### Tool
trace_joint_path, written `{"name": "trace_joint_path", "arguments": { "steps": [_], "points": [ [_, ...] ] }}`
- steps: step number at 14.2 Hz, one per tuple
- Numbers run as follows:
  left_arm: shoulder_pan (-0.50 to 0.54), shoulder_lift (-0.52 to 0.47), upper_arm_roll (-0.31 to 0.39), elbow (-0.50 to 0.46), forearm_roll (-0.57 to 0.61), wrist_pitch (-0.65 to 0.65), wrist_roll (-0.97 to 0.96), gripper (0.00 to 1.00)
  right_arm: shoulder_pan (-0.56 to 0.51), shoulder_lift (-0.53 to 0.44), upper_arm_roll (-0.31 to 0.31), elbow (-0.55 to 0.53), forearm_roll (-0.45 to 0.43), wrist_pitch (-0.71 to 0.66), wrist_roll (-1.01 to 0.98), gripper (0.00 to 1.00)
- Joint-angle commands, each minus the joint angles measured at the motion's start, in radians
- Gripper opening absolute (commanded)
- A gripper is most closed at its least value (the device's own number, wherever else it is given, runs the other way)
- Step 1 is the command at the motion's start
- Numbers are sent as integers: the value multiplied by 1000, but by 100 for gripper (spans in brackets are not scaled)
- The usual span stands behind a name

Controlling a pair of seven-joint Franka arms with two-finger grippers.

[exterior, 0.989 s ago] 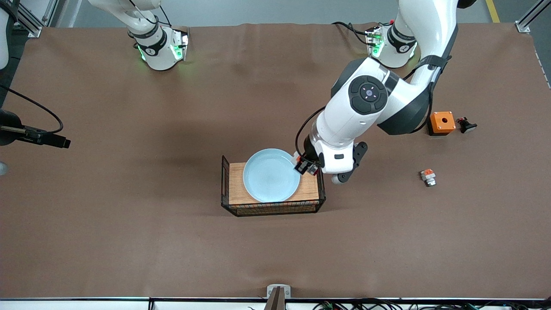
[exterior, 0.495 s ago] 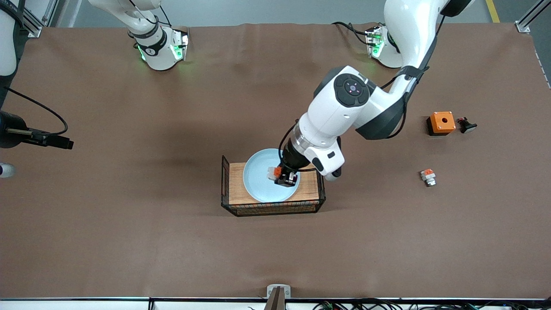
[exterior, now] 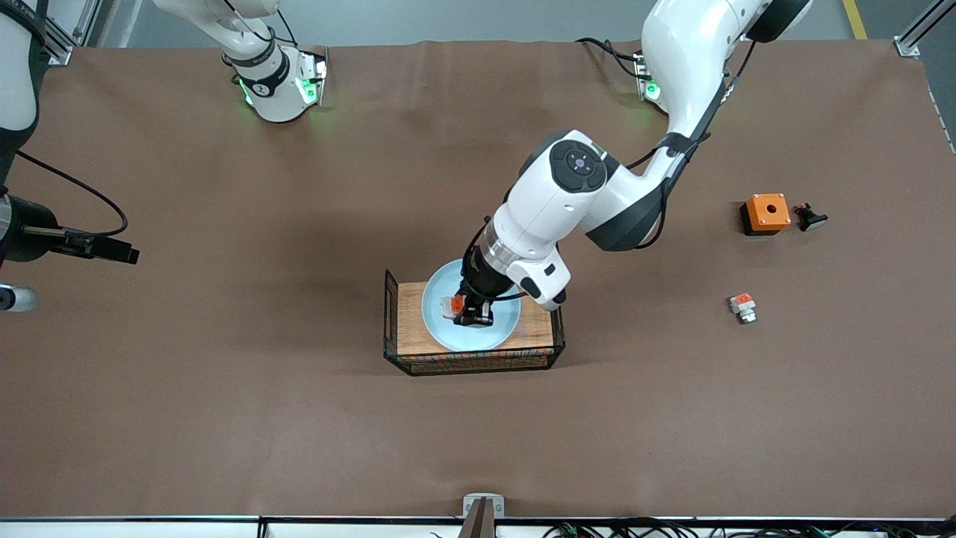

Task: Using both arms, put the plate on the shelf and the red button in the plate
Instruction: 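Lower the red button onto the plate and open the left gripper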

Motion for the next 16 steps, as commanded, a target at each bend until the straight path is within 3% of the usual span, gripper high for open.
{"name": "trace_joint_path", "arguments": {
  "steps": [1, 6, 11, 16],
  "points": [
    [-19, 36, 16, 28, -2, 8, -12, 36, 4, -16, 4, -18, 12, 13, 1, 100],
    [-80, 62, 106, 22, 1, 8, -12, 37, -1, -21, 0, 0, 10, 1, 1, 100],
    [-84, 81, 109, 13, 30, 6, -11, 37, 1, -31, -3, 14, -1, -28, 4, 100],
    [-84, 84, 109, 12, 50, -3, -6, 38, 24, -123, 4, -6, 9, -107, 97, 100]
  ]
}}
